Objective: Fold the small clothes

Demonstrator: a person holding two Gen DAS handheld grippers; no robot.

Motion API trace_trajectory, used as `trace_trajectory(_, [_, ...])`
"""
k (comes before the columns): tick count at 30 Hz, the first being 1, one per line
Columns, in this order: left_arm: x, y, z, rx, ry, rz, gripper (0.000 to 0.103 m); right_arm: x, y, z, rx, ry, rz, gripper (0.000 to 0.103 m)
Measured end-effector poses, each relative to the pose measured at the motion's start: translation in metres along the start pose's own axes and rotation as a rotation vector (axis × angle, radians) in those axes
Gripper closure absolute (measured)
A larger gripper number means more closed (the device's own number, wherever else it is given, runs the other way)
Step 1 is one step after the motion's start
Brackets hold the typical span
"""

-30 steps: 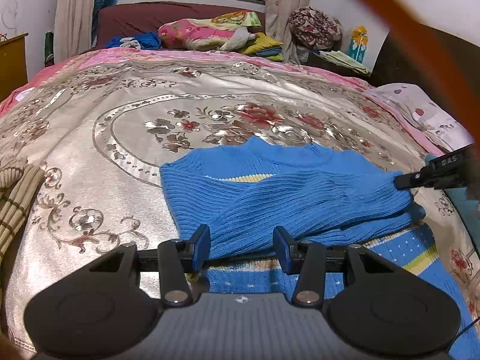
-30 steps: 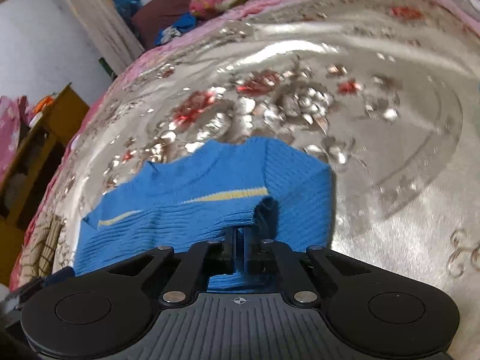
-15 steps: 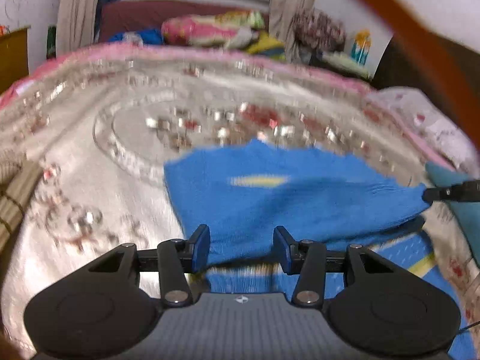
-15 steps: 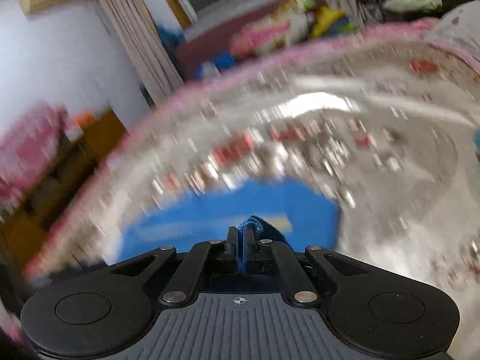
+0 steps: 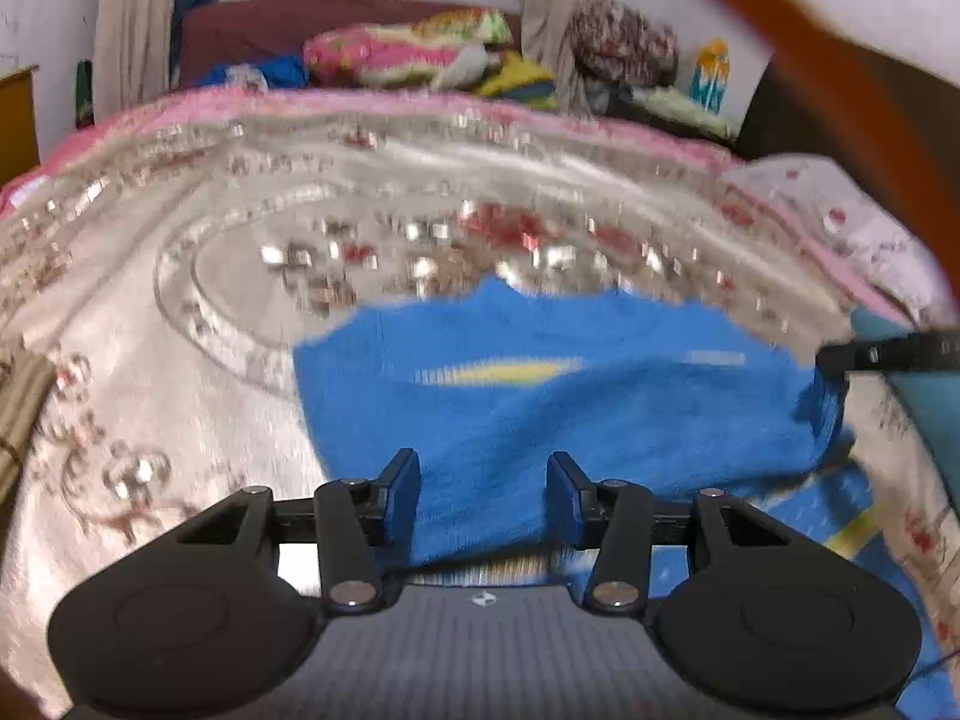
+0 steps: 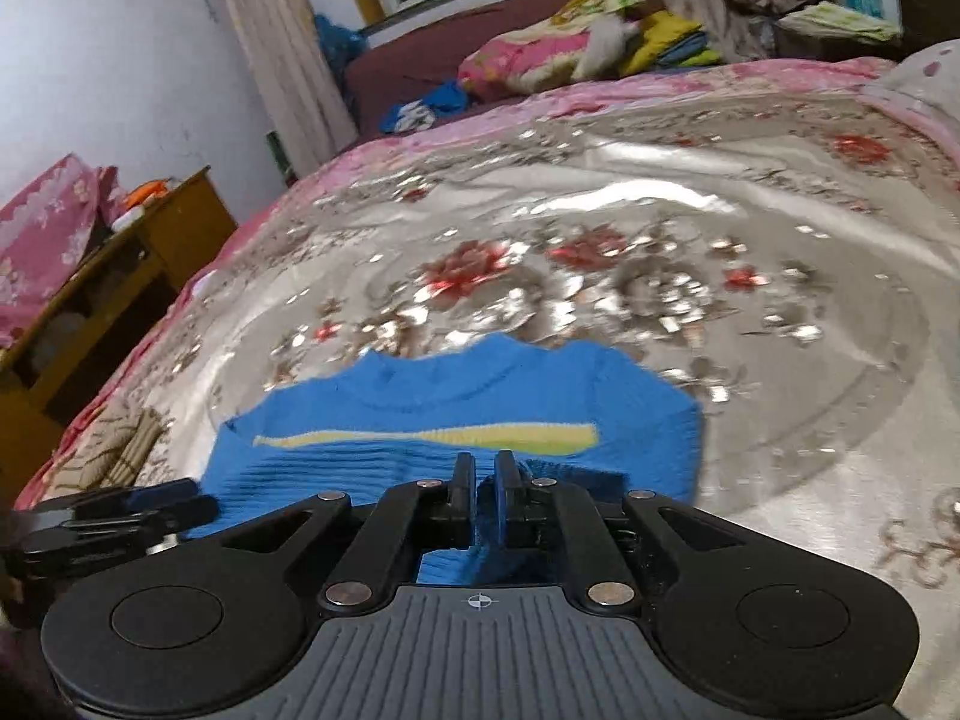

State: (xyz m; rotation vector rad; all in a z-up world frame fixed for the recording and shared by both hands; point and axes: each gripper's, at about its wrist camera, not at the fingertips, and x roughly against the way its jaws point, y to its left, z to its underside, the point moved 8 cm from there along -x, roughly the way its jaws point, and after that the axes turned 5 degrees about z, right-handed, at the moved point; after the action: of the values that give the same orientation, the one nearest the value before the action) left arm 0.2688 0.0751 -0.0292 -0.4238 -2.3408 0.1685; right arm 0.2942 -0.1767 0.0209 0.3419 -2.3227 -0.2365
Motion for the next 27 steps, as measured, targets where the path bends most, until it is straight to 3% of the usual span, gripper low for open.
trace_trajectory(5, [0.003,-0.003,0.021,-0.071,0.051,-0.006,0.051,-0.002,0.016,0.004,0.085,-0.006,0.023,0.093])
trace_trajectory(10, [0.009,-0.006,0.015,-0.049,0.034,0.011,0.051,-0.009,0.029,-0.001,0.090,0.007,-0.004,0.093])
trace_trajectory(13, [0.011,-0.007,0.014,-0.049,0.035,0.013,0.051,-0.028,0.047,0.012,0.151,0.070,-0.019,0.092])
trace_trajectory(17, [0.015,-0.006,0.020,-0.056,0.042,0.017,0.051,-0.049,0.042,0.042,0.142,0.222,-0.007,0.090])
trace_trajectory(22, [0.028,-0.009,0.015,-0.056,0.009,0.046,0.051,-0.023,0.043,0.059,0.182,0.298,-0.069,0.090])
trace_trajectory(25, [0.027,-0.016,0.003,-0.040,-0.030,0.065,0.051,-0.015,0.043,0.053,0.198,0.262,-0.047,0.090])
trace_trajectory(27, [0.021,-0.021,-0.005,-0.020,-0.050,0.078,0.051,-0.018,0.046,0.042,0.196,0.192,-0.022,0.090])
